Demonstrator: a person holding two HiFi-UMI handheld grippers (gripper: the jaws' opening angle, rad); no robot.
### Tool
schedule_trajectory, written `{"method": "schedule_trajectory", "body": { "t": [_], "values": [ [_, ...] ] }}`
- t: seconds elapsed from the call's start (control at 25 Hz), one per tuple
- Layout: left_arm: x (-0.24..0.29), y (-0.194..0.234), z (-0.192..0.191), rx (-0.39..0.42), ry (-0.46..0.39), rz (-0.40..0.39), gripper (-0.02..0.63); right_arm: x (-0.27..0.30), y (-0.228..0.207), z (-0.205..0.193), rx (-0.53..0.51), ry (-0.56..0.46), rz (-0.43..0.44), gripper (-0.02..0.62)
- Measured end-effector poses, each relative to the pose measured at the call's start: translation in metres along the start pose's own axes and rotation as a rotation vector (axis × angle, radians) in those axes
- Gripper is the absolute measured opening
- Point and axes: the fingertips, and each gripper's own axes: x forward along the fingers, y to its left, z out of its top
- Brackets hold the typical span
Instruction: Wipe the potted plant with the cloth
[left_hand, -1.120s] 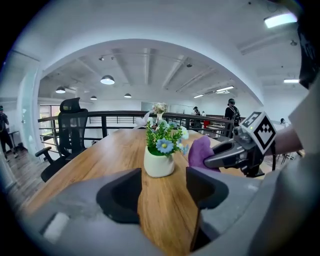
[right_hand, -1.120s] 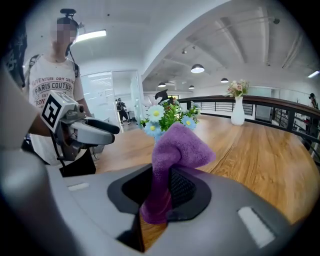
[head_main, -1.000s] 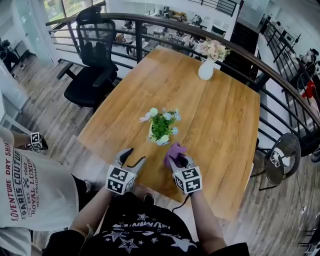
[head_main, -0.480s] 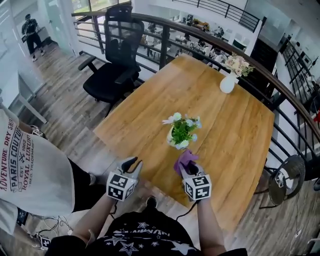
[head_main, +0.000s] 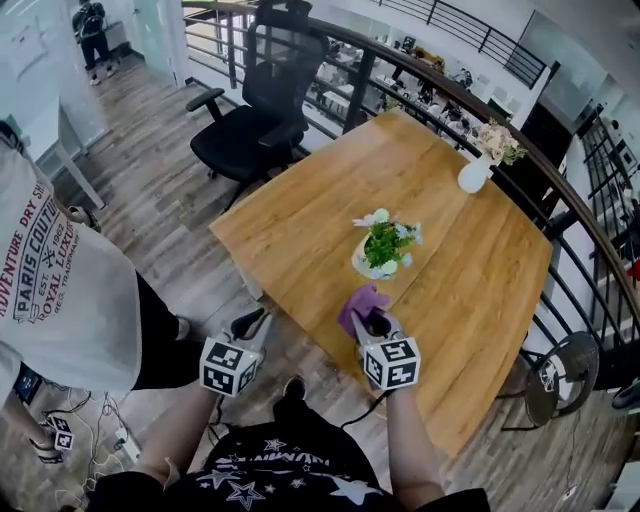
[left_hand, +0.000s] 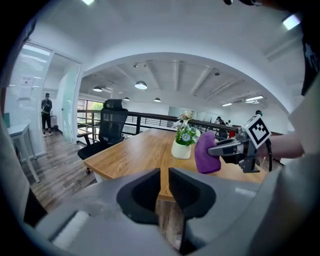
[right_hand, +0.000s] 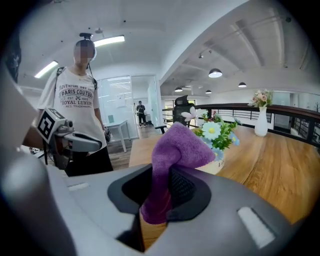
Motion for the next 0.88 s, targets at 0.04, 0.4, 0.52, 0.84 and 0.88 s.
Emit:
{"method": "schedule_trajectory", "body": {
  "t": [0.04,0.4,0.52,0.84,0.88],
  "values": [
    [-0.006,0.001,-0.003,-0.008,-0.004,0.010,0.057,-0.002,0.005,0.002,-0.004,-0.006,0.010,0.081],
    [-0.061,-0.018,-0.021,-0.021,-0.030,0.042,0.058,-0.029,0.045,-0.005,-0.009,-0.026,0.044,0.081],
    [-0.082,-0.028,-0.029,-0.018,-0.034,0.048,0.057,-0.046,0.063,-0.010,-0.016,-0.034,0.060,0.081],
    [-0.143,-0.074,-0.059,-0.013,-0.054,0.049,0.058,-0.105,0.110,-0.044,-0.021,-0.040,0.069,0.081],
    [-0.153,-0.081,-0.065,-0.013,-0.052,0.048,0.058,-0.114,0.118,-0.050,-0.021,-0.038,0.073,0.081]
  ]
}}
